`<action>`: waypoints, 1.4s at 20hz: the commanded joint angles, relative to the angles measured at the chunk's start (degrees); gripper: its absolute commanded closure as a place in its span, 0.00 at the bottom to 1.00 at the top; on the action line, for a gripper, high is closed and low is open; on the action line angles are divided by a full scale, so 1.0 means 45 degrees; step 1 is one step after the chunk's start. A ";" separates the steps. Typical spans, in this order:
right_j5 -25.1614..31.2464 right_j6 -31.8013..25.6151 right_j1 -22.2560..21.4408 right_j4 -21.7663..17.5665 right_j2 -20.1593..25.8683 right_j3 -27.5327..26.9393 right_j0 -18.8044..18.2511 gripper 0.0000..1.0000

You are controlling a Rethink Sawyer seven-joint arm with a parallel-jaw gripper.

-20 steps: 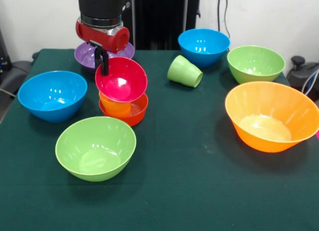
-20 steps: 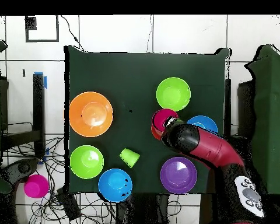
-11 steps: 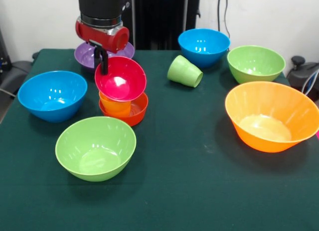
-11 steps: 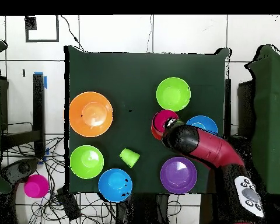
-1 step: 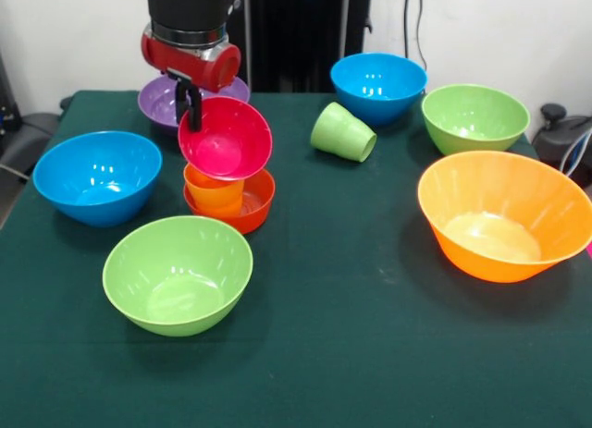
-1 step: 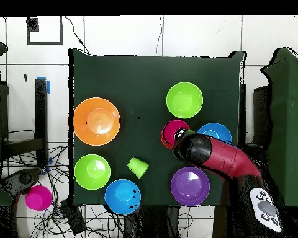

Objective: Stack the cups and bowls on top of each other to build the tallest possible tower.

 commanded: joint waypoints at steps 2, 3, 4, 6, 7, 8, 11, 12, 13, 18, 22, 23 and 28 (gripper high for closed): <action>0.1480 -0.0712 0.0231 -0.0926 0.0746 -0.0681 -0.0090 1.00; 0.1449 -0.0721 0.0243 -0.0940 0.0777 -0.0678 -0.0130 1.00; 0.1417 -0.0729 0.0256 -0.0955 0.0807 -0.0675 -0.0170 1.00; 0.1375 -0.0755 0.0301 -0.0962 0.0890 -0.0696 -0.0247 1.00; 0.1342 -0.0759 0.0326 -0.0966 0.0921 -0.0707 -0.0270 1.00; 0.1310 -0.0752 0.0343 -0.0965 0.0942 -0.0704 -0.0284 1.00; 0.1019 -0.0683 0.0350 -0.0973 0.1020 -0.0484 -0.0353 1.00; 0.0878 -0.0653 0.0382 -0.0989 0.1045 -0.0441 -0.0372 1.00; 0.0864 -0.0667 0.0420 -0.0999 0.1059 -0.0495 -0.0398 1.00; 0.0664 -0.0713 0.0470 -0.1115 0.1103 -0.0417 -0.0532 1.00; 0.0673 -0.0829 0.0548 -0.1147 0.1200 -0.0508 -0.0640 1.00; 0.0616 -0.0808 0.0560 -0.1138 0.1221 -0.0458 -0.0664 1.00; 0.0216 -0.0338 0.0637 -0.0884 0.1289 -0.0201 -0.0681 1.00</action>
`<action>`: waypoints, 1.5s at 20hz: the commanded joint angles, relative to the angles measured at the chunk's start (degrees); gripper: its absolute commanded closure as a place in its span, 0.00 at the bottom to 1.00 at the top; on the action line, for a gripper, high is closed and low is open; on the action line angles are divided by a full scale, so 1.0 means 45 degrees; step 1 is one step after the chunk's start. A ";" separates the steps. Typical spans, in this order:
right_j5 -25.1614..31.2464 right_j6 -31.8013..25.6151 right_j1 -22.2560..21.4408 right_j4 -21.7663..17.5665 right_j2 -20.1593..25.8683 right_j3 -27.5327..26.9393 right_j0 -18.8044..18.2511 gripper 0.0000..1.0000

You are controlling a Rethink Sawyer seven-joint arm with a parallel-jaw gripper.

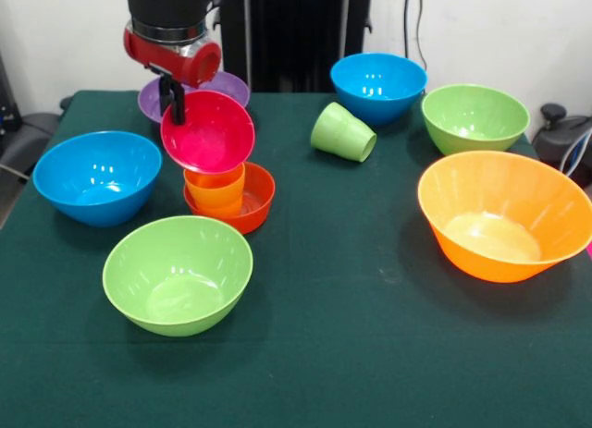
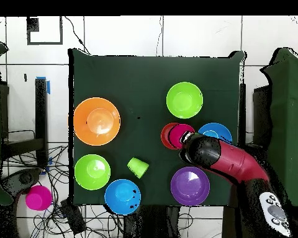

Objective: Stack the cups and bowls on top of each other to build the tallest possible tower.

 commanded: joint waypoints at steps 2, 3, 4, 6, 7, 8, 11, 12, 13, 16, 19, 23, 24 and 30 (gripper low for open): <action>-0.0349 -0.0175 0.0642 -0.0672 0.1363 -0.0003 -0.0187 1.00; -0.0493 -0.0114 0.0658 -0.0646 0.1423 0.0098 -0.0221 1.00; -0.0544 -0.0092 0.0678 -0.0637 0.1456 0.0124 -0.0238 1.00; -0.0557 -0.0107 0.0716 -0.0628 0.1511 0.0085 -0.0285 1.00; -0.0564 -0.0114 0.0735 -0.0623 0.1538 0.0065 -0.0308 1.00; -0.0591 -0.0112 0.0744 -0.0641 0.1534 0.0044 -0.0306 1.00; -0.0647 -0.0073 0.0731 -0.0624 0.1574 0.0101 -0.0333 1.00; -0.0692 -0.0067 0.0732 -0.0621 0.1600 0.0116 -0.0352 1.00; -0.0722 -0.0032 0.0703 -0.0616 0.1599 0.0185 -0.0340 1.00; -0.0767 0.0044 0.0676 -0.0581 0.1614 0.0235 -0.0307 1.00; -0.0718 0.0142 0.0639 -0.0535 0.1573 0.0242 -0.0219 1.00; -0.0773 0.0195 0.0634 -0.0517 0.1568 0.0259 -0.0222 1.00; -0.0743 0.0201 0.0639 -0.0511 0.1556 0.0258 -0.0223 1.00; -0.0783 0.0125 0.0673 -0.0551 0.1620 0.0294 -0.0297 1.00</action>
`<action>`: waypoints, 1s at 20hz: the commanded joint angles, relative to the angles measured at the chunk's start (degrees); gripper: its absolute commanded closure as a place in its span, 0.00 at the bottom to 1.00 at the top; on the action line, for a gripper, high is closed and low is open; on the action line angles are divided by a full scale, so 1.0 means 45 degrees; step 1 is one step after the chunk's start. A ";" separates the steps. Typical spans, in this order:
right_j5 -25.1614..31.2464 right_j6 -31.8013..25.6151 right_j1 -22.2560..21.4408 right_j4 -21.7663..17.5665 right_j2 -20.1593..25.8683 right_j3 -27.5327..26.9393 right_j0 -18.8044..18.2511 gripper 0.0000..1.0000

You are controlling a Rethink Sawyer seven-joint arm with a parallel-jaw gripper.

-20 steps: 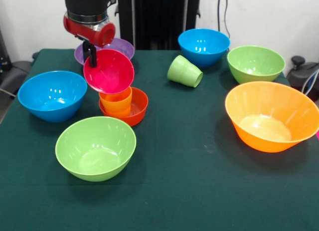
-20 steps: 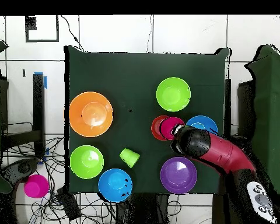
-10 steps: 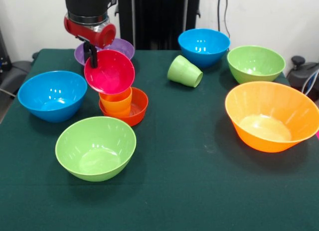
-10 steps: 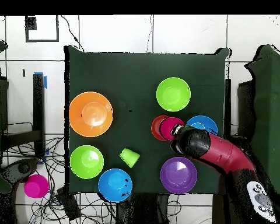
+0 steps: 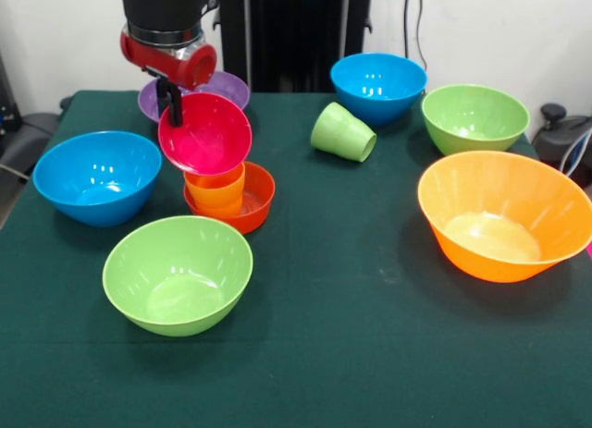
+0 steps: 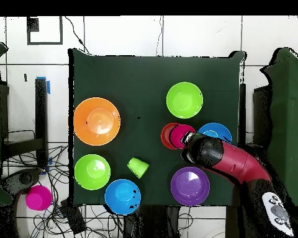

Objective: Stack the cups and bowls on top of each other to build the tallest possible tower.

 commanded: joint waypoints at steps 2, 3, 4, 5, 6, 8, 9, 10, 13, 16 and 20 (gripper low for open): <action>-0.0746 0.0118 0.0587 -0.0549 0.1459 0.0221 -0.0023 1.00; -0.0737 0.0117 0.0588 -0.0548 0.1460 0.0211 -0.0019 1.00; -0.0747 0.0120 0.0596 -0.0551 0.1464 0.0203 -0.0014 1.00; -0.0757 0.0122 0.0603 -0.0555 0.1468 0.0194 -0.0008 1.00; -0.0766 0.0121 0.0612 -0.0555 0.1476 0.0181 -0.0007 1.00; -0.0757 0.0112 0.0618 -0.0559 0.1481 0.0175 -0.0013 1.00; -0.0811 0.0135 0.0603 -0.0579 0.1470 0.0223 -0.0003 1.00; -0.0794 0.0125 0.0607 -0.0577 0.1480 0.0215 -0.0009 1.00; -0.0788 0.0115 0.0630 -0.0591 0.1478 0.0183 -0.0007 1.00; -0.0777 0.0104 0.0635 -0.0599 0.1484 0.0167 -0.0005 1.00; -0.0897 0.0129 0.0708 -0.0626 0.1502 0.0141 -0.0009 1.00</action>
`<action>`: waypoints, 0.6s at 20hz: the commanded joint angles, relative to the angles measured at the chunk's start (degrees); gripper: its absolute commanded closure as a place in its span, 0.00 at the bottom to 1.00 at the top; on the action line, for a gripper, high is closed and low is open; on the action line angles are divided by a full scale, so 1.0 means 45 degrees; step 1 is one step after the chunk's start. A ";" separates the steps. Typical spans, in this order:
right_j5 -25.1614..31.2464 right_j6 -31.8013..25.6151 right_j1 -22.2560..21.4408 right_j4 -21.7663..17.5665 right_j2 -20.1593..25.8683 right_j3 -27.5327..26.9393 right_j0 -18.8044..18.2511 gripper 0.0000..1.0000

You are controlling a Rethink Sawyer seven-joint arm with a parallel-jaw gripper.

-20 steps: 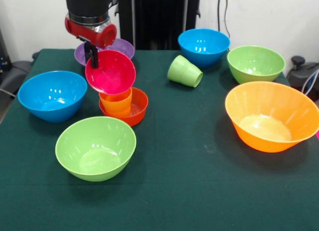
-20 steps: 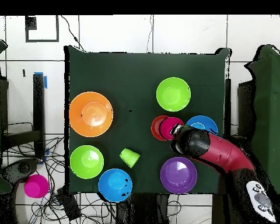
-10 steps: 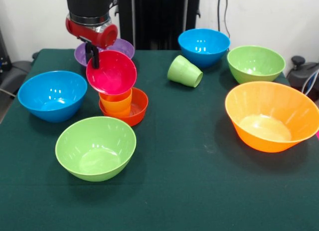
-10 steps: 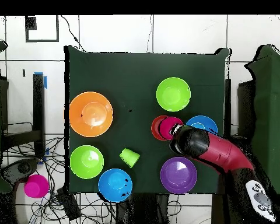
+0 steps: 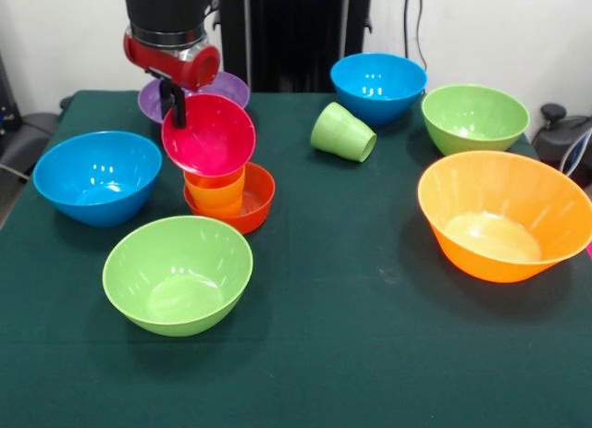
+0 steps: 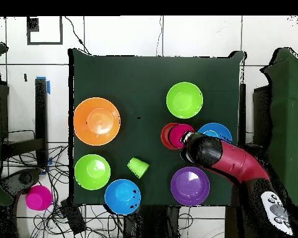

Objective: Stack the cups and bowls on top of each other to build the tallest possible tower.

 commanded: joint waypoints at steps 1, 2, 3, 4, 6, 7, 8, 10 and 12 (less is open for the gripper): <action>-0.0981 0.0157 0.0738 -0.0624 0.1407 0.0150 -0.0023 1.00; -0.1060 0.0197 0.0767 -0.0603 0.1434 0.0189 -0.0043 1.00; -0.1128 0.0218 0.0777 -0.0589 0.1469 0.0250 -0.0074 1.00; -0.1205 0.0243 0.0781 -0.0587 0.1492 0.0289 -0.0089 1.00; -0.1329 0.0265 0.0808 -0.0560 0.1582 0.0353 -0.0141 1.00; -0.1399 0.0264 0.0836 -0.0557 0.1628 0.0365 -0.0175 1.00; -0.1434 0.0253 0.0854 -0.0554 0.1671 0.0382 -0.0209 1.00; -0.1505 0.0250 0.0898 -0.0536 0.1765 0.0403 -0.0261 1.00; -0.1586 0.0316 0.0890 -0.0518 0.1806 0.0464 -0.0243 1.00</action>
